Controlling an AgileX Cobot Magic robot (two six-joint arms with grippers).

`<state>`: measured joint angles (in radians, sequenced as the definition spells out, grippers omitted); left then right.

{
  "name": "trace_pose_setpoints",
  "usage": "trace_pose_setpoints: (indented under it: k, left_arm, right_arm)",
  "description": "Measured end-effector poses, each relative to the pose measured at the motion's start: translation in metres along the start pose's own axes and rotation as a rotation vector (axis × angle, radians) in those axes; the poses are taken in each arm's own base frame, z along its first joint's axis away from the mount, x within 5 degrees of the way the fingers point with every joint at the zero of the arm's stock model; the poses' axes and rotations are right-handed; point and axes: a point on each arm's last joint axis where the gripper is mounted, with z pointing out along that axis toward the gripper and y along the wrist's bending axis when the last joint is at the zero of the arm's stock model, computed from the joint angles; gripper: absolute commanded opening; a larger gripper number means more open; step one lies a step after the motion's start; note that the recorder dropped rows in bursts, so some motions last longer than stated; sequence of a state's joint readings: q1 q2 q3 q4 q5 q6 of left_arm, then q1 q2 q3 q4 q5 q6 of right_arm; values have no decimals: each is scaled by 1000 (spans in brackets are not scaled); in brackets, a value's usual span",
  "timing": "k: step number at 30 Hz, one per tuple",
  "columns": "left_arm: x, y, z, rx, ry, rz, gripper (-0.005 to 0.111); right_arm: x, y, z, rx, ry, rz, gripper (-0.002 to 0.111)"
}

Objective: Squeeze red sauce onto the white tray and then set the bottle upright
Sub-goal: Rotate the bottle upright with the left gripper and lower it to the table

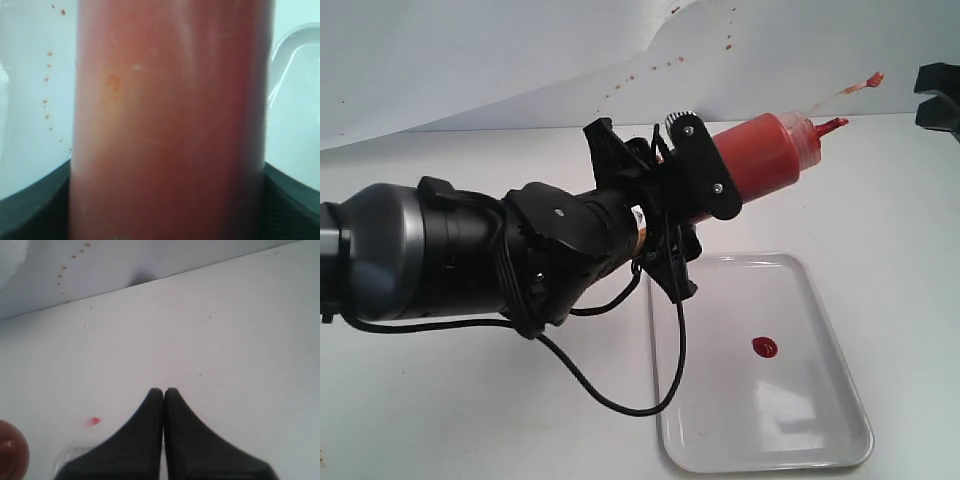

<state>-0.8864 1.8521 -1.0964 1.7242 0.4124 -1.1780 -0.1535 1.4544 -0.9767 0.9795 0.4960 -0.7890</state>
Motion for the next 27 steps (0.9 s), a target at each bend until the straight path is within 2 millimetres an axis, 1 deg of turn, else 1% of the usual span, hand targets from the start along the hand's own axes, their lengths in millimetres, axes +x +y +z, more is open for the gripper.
trace_pose_setpoints:
  k: [3,7,9,11,15,17,20,24,27]
  left_arm:
    - [-1,3,2,38,-19,-49,0]
    - [-8,12,5,78,-61,-113,0]
    - [-12,13,5,94,-78,-134,0]
    - [-16,14,5,135,-103,-165,0]
    - [-18,25,8,201,-142,-242,0]
    - [-18,26,8,217,-147,-249,0]
    - [-20,21,7,270,-167,-242,0]
    - [-21,20,7,279,-171,-232,0]
    - [-17,24,9,273,-165,-237,0]
  right_arm:
    - [2,1,1,-18,20,1,0]
    - [7,-1,9,-39,66,13,0]
    - [10,-1,16,-73,84,7,0]
    - [11,2,17,-110,80,-2,0]
    - [9,8,17,-178,64,-18,0]
    - [8,14,15,-247,46,-32,0]
    - [5,24,12,-361,8,-75,0]
    - [4,27,11,-400,-11,-112,0]
    - [4,28,11,-409,-10,-115,0]
